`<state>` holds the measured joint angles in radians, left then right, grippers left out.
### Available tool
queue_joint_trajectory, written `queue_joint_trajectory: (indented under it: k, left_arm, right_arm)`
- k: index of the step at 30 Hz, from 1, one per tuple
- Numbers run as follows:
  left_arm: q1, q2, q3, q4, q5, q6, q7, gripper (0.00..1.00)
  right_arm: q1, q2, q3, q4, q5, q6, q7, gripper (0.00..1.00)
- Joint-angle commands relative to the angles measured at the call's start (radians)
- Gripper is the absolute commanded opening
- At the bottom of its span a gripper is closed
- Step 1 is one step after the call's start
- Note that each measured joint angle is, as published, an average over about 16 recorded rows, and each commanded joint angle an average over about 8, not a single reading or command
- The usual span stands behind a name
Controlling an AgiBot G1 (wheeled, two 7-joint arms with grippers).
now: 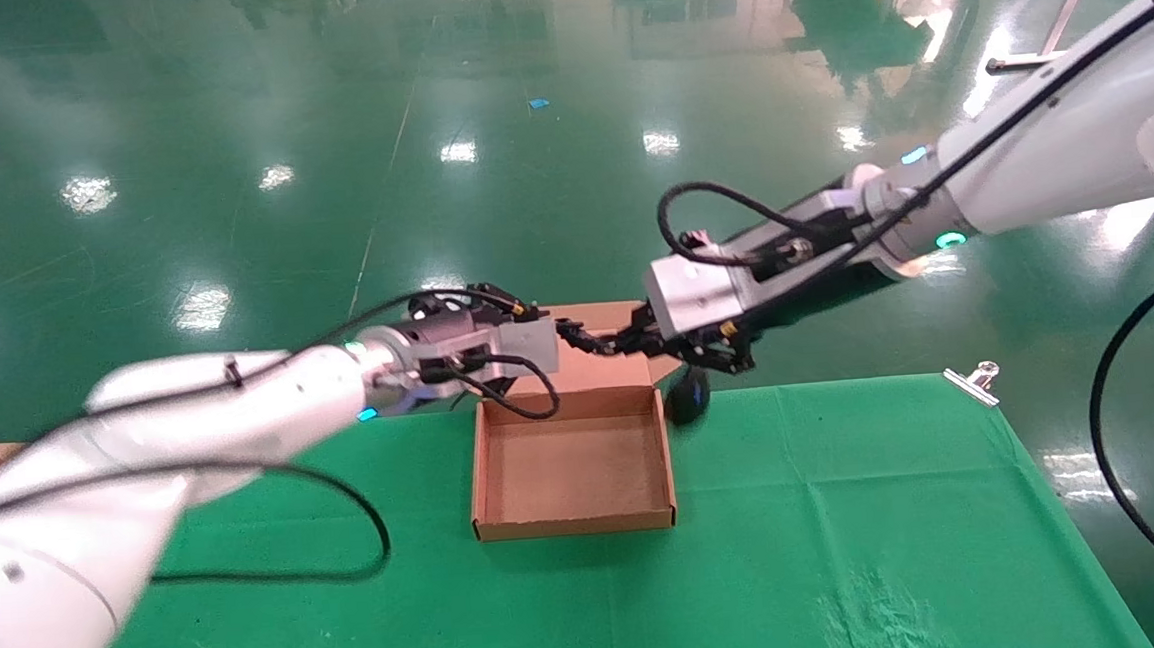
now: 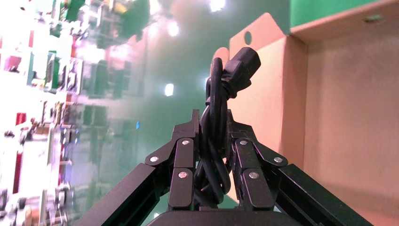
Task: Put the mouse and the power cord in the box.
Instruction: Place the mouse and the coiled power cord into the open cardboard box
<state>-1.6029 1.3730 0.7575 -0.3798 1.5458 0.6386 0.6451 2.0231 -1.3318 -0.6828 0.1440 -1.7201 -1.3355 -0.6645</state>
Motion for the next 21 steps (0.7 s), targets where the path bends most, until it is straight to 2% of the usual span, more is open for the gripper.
queue_joint_trajectory:
  k: [1, 2, 3, 10, 11, 21]
  left_arm:
    - [0.05, 0.003, 0.019, -0.047, -0.032, -0.068, -0.022, 0.0]
    - [0.065, 0.003, 0.038, -0.06, -0.045, -0.083, -0.034, 0.0]
    - [0.078, 0.003, 0.056, -0.071, -0.057, -0.095, -0.043, 0.06]
    - [0.114, -0.001, 0.177, -0.109, -0.133, -0.139, -0.081, 0.94]
    - [0.114, -0.001, 0.191, -0.111, -0.143, -0.144, -0.084, 1.0]
    - [0.095, -0.003, 0.3, -0.112, -0.232, -0.185, -0.097, 1.0]
  right_arm:
    - [0.004, 0.005, 0.0, -0.013, 0.006, -0.032, -0.012, 0.0]
    - [0.003, 0.006, 0.0, -0.02, 0.007, -0.035, -0.018, 0.0]
    - [0.001, 0.008, 0.0, -0.026, 0.008, -0.037, -0.024, 0.0]
    - [-0.012, 0.016, 0.001, -0.066, 0.011, -0.035, -0.06, 0.0]
    - [-0.014, 0.017, 0.001, -0.071, 0.011, -0.035, -0.064, 0.0]
    - [-0.024, 0.012, 0.0, -0.102, 0.009, -0.018, -0.088, 0.0]
